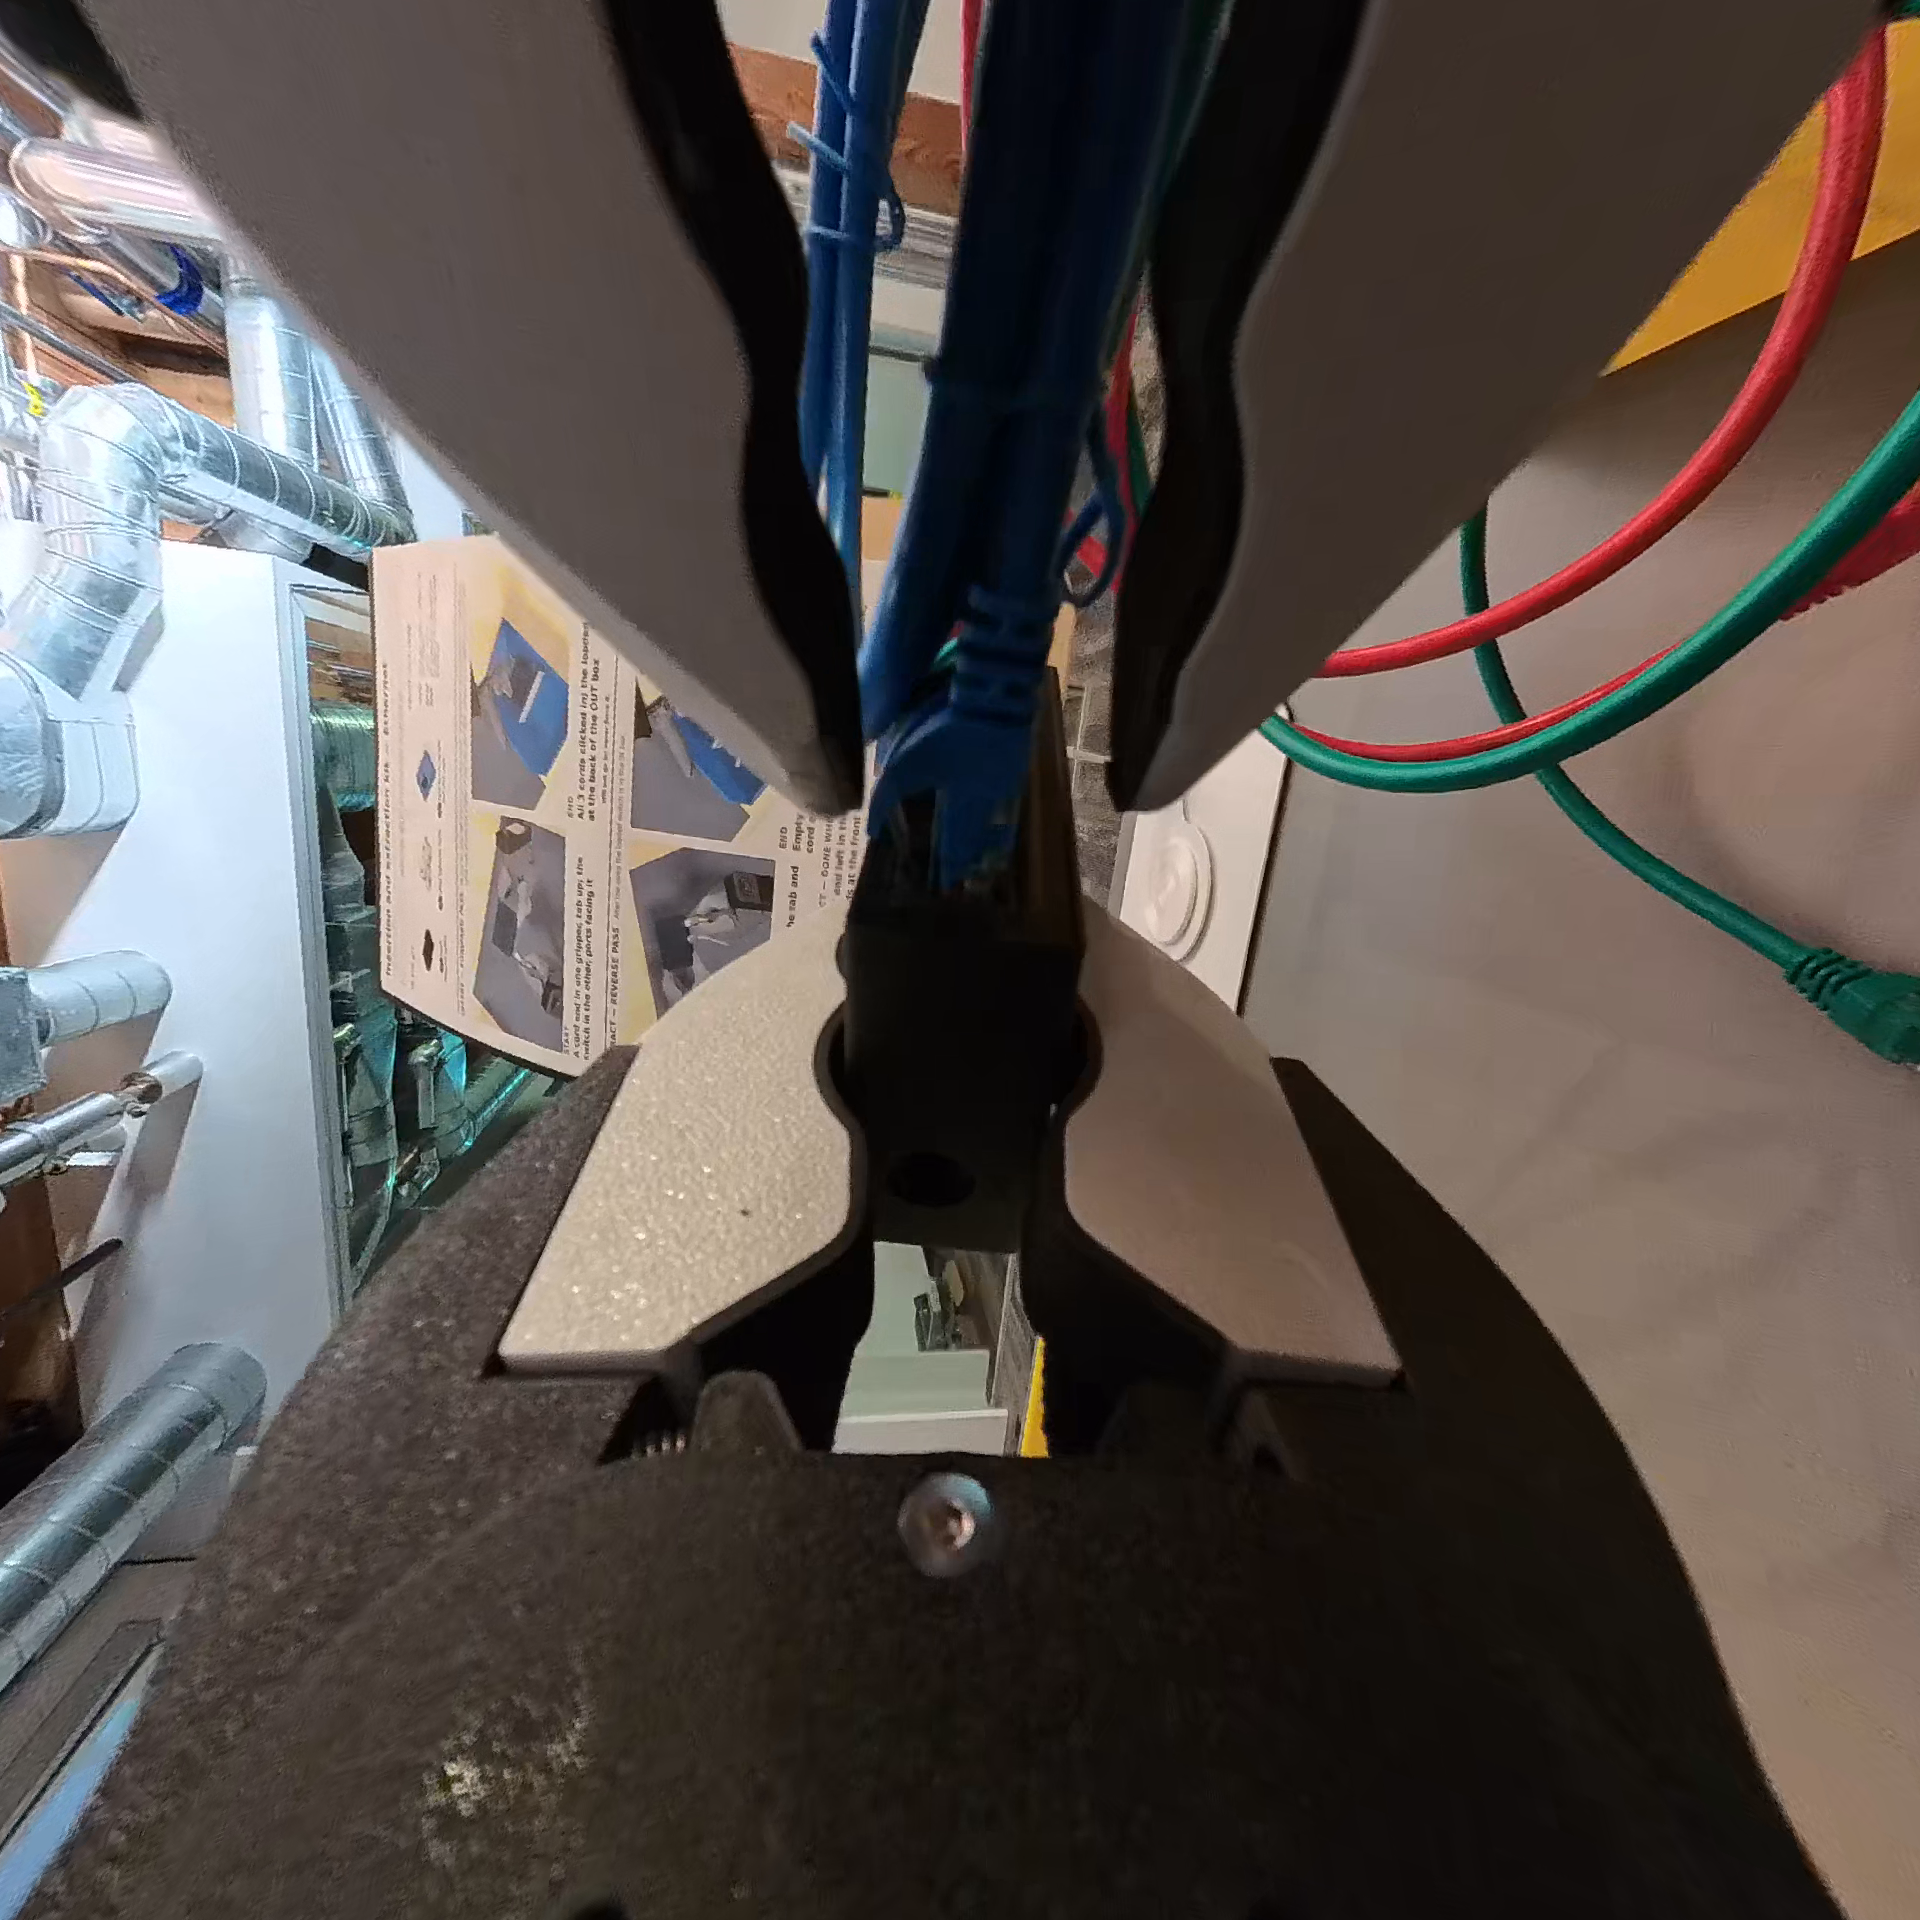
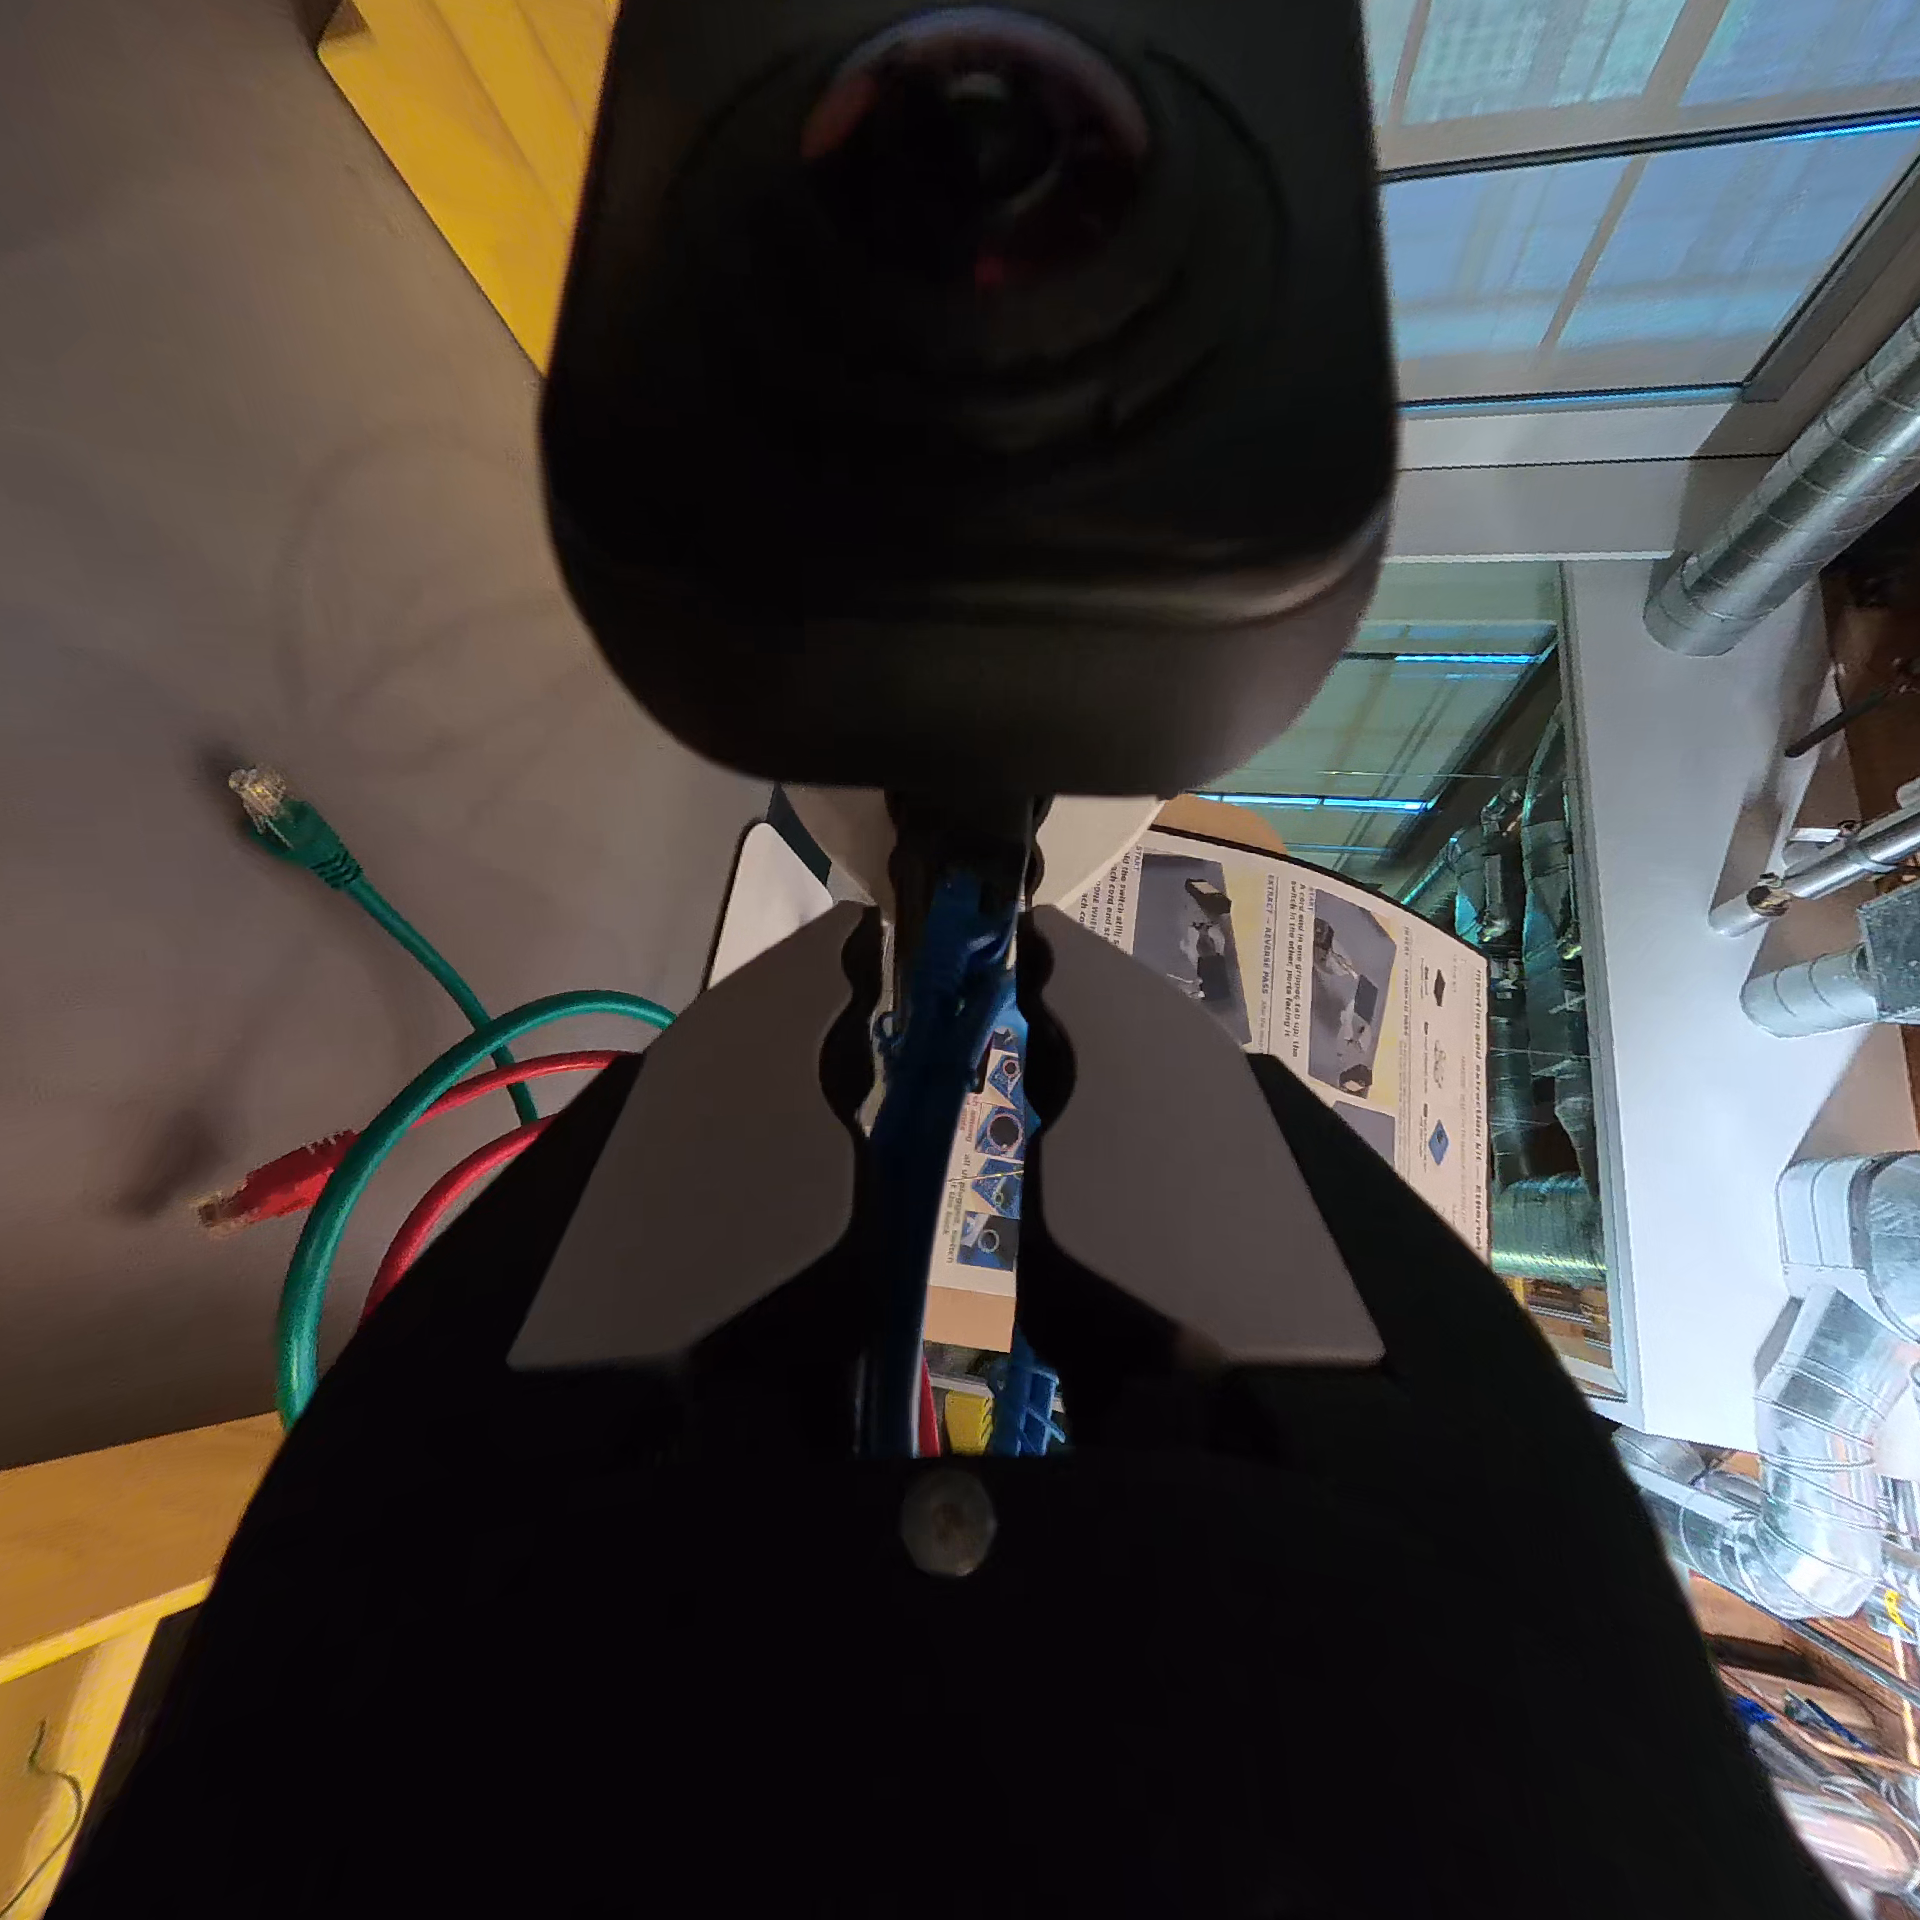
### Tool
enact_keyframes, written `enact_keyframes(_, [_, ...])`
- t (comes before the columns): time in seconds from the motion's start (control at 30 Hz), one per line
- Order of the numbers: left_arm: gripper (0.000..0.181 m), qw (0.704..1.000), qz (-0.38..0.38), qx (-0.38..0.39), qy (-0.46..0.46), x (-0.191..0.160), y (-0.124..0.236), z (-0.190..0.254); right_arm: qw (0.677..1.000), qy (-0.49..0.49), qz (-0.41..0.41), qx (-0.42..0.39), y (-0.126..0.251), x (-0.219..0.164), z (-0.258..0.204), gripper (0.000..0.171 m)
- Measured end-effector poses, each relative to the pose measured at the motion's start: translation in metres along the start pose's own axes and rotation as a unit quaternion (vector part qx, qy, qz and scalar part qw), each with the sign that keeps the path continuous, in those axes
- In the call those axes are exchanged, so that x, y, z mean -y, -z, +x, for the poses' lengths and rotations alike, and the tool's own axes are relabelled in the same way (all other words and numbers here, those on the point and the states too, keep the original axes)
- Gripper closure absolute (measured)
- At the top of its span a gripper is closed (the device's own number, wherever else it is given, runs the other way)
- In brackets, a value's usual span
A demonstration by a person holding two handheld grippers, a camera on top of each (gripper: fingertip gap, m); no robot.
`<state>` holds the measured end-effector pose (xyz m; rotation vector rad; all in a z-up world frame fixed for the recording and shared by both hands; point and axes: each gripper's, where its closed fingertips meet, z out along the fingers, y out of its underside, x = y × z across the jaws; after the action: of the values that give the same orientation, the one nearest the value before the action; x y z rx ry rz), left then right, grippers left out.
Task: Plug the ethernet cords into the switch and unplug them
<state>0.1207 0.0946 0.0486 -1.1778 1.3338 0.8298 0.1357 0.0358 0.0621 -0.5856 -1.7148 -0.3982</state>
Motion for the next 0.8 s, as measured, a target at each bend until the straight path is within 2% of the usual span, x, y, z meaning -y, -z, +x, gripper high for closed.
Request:
enact_keyframes(0.17, [0.152, 1.000, 0.006, 0.009, -0.002, 0.0010, 0.0007, -0.0025, 1.000, -0.008, 0.008, -0.012, 0.0010, 0.0011, 0.0043, 0.151])
enact_keyframes(0.8, [0.152, 1.000, 0.009, -0.019, -0.005, -0.0023, -0.0044, 0.0061, 1.000, -0.002, -0.002, -0.008, -0.0075, -0.0056, -0.0017, 0.151])
